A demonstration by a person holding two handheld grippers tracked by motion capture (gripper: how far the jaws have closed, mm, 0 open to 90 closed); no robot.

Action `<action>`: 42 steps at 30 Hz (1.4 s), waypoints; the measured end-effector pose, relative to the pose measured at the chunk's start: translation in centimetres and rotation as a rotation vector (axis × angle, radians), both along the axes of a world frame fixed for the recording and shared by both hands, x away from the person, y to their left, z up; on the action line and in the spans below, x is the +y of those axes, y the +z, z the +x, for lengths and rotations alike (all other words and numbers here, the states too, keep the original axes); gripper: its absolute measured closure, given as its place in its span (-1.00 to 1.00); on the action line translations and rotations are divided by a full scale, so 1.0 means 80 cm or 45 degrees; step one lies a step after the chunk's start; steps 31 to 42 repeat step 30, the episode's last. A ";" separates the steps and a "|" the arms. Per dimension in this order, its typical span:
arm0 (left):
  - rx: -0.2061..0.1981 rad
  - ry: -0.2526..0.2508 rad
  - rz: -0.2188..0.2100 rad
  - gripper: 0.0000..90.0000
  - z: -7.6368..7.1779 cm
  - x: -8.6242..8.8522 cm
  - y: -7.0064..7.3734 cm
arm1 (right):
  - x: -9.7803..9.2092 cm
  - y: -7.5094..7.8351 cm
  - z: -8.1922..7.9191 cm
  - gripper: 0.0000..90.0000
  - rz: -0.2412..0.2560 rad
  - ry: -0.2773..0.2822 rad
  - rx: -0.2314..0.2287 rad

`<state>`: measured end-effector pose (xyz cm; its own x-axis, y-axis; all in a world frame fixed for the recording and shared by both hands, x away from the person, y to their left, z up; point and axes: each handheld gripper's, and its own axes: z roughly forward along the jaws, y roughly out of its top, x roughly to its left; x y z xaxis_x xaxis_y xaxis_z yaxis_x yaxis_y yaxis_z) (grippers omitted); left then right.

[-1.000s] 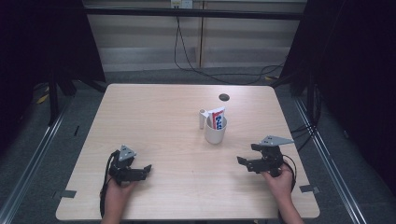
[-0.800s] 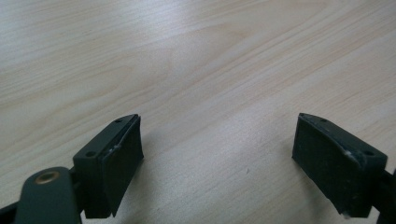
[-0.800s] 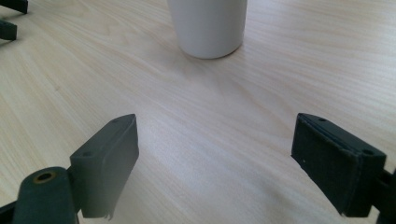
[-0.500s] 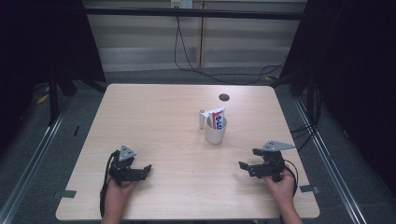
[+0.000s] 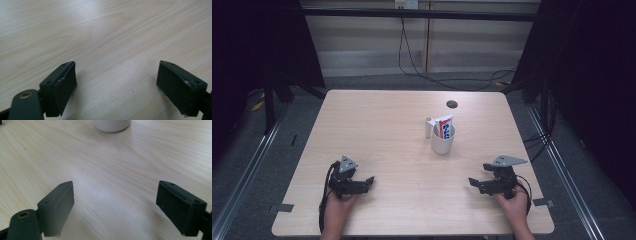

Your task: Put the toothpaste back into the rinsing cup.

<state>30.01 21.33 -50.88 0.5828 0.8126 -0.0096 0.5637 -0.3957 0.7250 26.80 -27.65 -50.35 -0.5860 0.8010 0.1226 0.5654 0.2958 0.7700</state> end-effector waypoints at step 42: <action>-0.007 -0.006 0.003 -0.65 0.000 0.000 0.000 | 0.010 -0.010 0.000 -0.69 -0.118 0.040 0.018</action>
